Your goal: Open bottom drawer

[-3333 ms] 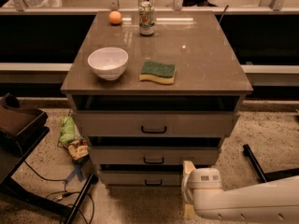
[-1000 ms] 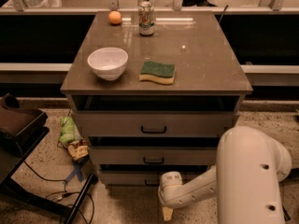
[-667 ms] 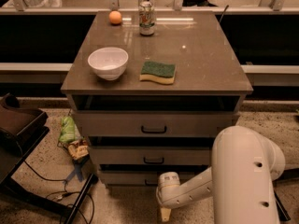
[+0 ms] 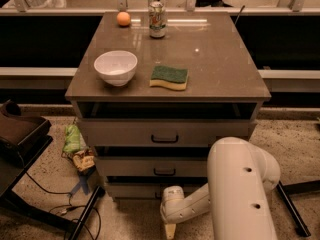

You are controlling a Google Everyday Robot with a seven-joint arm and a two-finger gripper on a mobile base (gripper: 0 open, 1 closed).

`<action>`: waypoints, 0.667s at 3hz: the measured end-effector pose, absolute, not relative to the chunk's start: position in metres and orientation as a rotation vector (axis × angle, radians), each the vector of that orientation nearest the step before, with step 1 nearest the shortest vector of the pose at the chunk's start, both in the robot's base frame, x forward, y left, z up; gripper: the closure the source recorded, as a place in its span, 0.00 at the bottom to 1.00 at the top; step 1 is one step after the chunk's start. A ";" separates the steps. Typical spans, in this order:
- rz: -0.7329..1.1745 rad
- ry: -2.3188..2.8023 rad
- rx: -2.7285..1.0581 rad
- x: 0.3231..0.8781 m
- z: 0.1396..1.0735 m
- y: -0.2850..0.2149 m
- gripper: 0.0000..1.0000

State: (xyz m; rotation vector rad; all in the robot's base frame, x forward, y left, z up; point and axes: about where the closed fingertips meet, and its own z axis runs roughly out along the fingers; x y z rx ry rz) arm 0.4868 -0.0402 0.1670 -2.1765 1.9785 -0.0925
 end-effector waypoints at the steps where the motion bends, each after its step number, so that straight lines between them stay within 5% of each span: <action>1: -0.079 1.973 -2.177 0.495 0.147 -0.032 0.00; 2: -0.090 1.971 -2.197 0.511 0.129 -0.030 0.03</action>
Offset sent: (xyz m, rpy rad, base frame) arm 0.0374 0.0117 -0.0449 -0.0072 -0.0007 0.0167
